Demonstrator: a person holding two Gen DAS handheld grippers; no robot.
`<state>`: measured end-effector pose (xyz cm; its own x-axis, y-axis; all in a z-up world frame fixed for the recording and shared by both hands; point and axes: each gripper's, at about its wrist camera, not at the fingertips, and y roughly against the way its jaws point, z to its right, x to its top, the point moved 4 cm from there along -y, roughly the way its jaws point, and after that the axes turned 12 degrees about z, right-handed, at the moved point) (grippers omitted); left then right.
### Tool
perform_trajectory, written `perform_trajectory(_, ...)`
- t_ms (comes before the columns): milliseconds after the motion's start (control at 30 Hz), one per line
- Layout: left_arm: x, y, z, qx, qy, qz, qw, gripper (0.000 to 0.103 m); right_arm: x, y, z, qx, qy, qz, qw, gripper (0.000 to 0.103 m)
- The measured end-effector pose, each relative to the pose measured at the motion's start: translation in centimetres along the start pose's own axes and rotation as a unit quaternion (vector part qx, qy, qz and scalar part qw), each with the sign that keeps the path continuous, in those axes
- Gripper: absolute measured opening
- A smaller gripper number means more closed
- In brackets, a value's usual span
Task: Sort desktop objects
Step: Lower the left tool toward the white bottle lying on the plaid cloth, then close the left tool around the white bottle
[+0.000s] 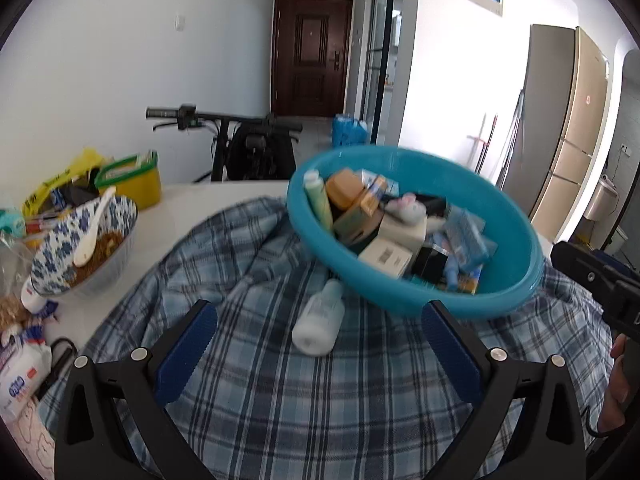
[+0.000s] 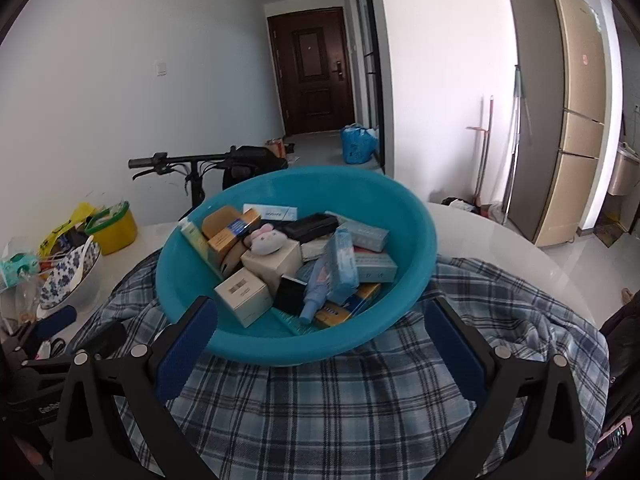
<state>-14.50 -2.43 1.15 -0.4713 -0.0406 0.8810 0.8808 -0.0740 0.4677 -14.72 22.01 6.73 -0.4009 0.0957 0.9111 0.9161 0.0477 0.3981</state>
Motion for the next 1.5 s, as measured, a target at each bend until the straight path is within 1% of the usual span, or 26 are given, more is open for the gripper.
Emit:
perform_trajectory(100,-0.9,-0.4,-0.3,-0.001,0.003,-0.017,0.9999,0.103,-0.5,-0.3,-0.6,0.006,0.006,-0.009,1.000,0.103)
perform_trajectory(233,-1.2,-0.6,-0.8,0.000,0.001,-0.025,0.9997,0.103,-1.1,-0.8,-0.9,0.007,0.008,-0.019,1.000,0.103)
perform_trajectory(300,-1.2,-0.9,-1.1,-0.013,-0.003,-0.034,0.9993,0.103,-1.4,-1.1,-0.9,0.008,0.004,-0.024,1.000,0.103)
perform_trajectory(367,-1.1,-1.3,-1.5,-0.016,-0.013,-0.040,0.9990,0.103,-1.7,-1.3,-1.0,0.010,0.001,-0.030,1.000,0.103)
perform_trajectory(500,-1.1,-2.6,-1.7,-0.016,-0.050,-0.048,0.9975,0.103,-2.2,-1.7,-0.9,0.008,0.006,-0.038,0.999,0.103)
perform_trajectory(567,-1.2,-3.1,-1.5,-0.026,-0.061,-0.047,0.9967,0.103,-2.6,-1.9,-0.7,0.006,0.005,-0.043,0.999,0.103)
perform_trajectory(600,-1.3,-3.4,-1.4,-0.032,-0.065,-0.045,0.9964,0.103,-2.8,-2.0,-0.4,0.004,0.004,-0.046,0.999,0.103)
perform_trajectory(633,-1.4,-3.7,-1.2,-0.037,-0.068,-0.046,0.9959,0.100,-3.2,-2.1,-0.1,0.001,0.002,-0.050,0.999,0.103)
perform_trajectory(667,-1.6,-4.2,-1.0,-0.043,-0.073,-0.053,0.9950,0.095,-3.6,-2.2,0.3,-0.002,0.000,-0.055,0.998,0.103)
perform_trajectory(700,-1.9,-4.6,-0.8,-0.046,-0.076,-0.060,0.9942,0.094,-4.0,-2.3,0.8,-0.007,-0.002,-0.062,0.998,0.103)
perform_trajectory(800,-2.7,-6.2,0.0,-0.055,-0.088,-0.077,0.9917,0.093,-5.4,-2.8,2.2,-0.028,-0.004,-0.082,0.996,0.103)
perform_trajectory(867,-3.1,-7.1,0.6,-0.054,-0.102,-0.080,0.9901,0.093,-6.2,-2.9,3.0,-0.043,0.003,-0.085,0.995,0.103)
perform_trajectory(933,-3.6,-8.2,1.1,-0.052,-0.112,-0.090,0.9883,0.093,-6.9,-3.0,3.6,-0.049,0.008,-0.094,0.994,0.103)
perform_trajectory(1033,-4.2,-9.4,1.1,-0.068,-0.092,-0.112,0.9871,0.093,-7.8,-3.0,4.6,-0.049,0.005,-0.107,0.993,0.103)
perform_trajectory(1133,-4.4,-10.3,0.8,-0.057,-0.091,-0.115,0.9876,0.093,-8.6,-3.1,5.9,-0.049,-0.009,-0.120,0.992,0.103)
perform_trajectory(1200,-4.5,-10.9,0.6,-0.050,-0.090,-0.118,0.9876,0.084,-9.0,-3.2,6.8,-0.056,-0.021,-0.124,0.991,0.103)
perform_trajectory(1233,-4.7,-11.3,0.5,-0.048,-0.089,-0.123,0.9872,0.076,-9.1,-3.2,7.2,-0.059,-0.028,-0.125,0.990,0.103)
perform_trajectory(1300,-5.1,-12.0,0.4,-0.047,-0.087,-0.135,0.9860,0.069,-9.2,-3.3,7.8,-0.060,-0.044,-0.128,0.989,0.103)
perform_trajectory(1367,-5.6,-12.3,0.5,-0.047,-0.091,-0.140,0.9848,0.053,-9.2,-3.4,8.2,-0.057,-0.057,-0.128,0.988,0.103)
perform_trajectory(1400,-5.9,-12.4,0.6,-0.046,-0.097,-0.143,0.9839,0.050,-9.1,-3.4,8.3,-0.056,-0.060,-0.128,0.988,0.103)
perform_trajectory(1433,-6.1,-12.5,0.7,-0.042,-0.103,-0.144,0.9833,0.044,-9.1,-3.4,8.3,-0.056,-0.059,-0.128,0.988,0.103)
perform_trajectory(1500,-6.4,-12.4,0.9,-0.039,-0.112,-0.143,0.9826,0.043,-9.0,-3.3,8.1,-0.057,-0.055,-0.128,0.989,0.103)
